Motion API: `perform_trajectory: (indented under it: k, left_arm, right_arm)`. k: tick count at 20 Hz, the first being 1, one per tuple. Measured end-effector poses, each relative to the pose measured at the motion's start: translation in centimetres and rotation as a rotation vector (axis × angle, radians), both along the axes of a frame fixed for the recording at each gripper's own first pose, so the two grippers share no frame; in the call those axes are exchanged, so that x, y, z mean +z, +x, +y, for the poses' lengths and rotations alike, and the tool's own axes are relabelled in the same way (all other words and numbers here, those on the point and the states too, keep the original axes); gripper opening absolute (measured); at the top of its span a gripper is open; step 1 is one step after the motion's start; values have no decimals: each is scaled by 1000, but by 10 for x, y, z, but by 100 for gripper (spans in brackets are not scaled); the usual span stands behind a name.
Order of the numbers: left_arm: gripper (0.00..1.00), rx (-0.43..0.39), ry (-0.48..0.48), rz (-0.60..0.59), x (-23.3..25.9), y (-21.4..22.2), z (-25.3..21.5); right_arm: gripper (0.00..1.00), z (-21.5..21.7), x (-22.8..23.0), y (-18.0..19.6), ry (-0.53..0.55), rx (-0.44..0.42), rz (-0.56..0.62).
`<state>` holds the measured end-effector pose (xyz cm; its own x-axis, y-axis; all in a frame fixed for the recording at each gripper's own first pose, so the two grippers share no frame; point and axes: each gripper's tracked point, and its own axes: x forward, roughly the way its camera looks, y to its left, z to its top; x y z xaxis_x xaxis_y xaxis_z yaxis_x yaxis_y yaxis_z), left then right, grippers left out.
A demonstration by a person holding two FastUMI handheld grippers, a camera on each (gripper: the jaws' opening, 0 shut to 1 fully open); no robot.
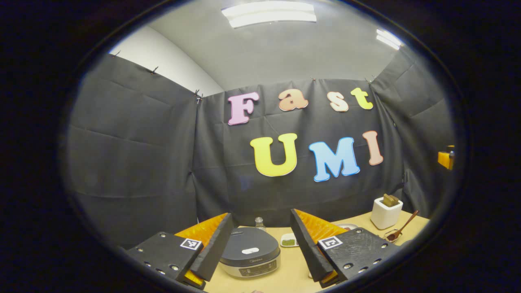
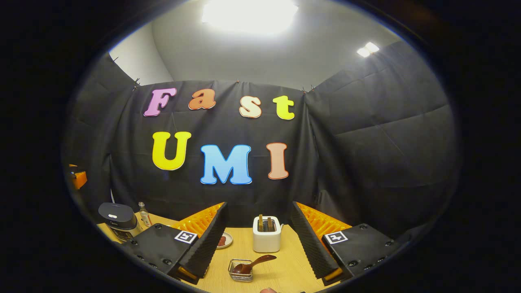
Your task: Close the left gripper, press the button to open the rice cooker; take a wooden spoon from the chopstick holder with the right hand, scoop a spoonful of rice and pour it into the rice cooker, then put the wooden spoon back into the chopstick holder.
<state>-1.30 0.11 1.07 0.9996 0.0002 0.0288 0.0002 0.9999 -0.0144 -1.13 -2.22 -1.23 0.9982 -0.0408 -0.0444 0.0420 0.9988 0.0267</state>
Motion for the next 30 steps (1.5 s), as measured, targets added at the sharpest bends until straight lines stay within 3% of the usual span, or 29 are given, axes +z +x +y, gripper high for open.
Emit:
perform_trajectory:
  k: [15, 17, 20, 21, 23, 26, 27, 28, 30]
  left_arm:
    - [87, 4, -18, 12, -1, -9, 1]
    - [82, 8, -27, 14, -3, -8, 5]
    - [59, 4, -27, 13, 1, -8, 12]
    - [59, -10, -26, 19, -2, -6, 9]
    - [48, -37, -30, 26, 0, -5, 6]
    - [39, -51, -15, 15, 5, -5, 2]
    - [37, -18, -5, 4, 8, -6, 6]
    - [29, 11, -2, -5, 10, -5, 18]
    - [13, -8, -21, 2, 11, -7, 3]
  right_arm:
    - [98, 0, -4, -3, -8, 12, -4]
    - [98, 4, -5, -2, -18, 21, 1]
    - [98, 9, -6, 1, -26, 29, 0]
    - [98, 9, -7, 2, -29, 29, 1]
    - [98, 11, -9, 3, -30, 33, 6]
    - [98, 11, -14, 5, -23, 40, 16]
    - [98, 10, -16, 6, -21, 44, 21]
    - [98, 10, -18, 7, -20, 49, 25]
    - [98, 8, -19, 7, -25, 59, 24]
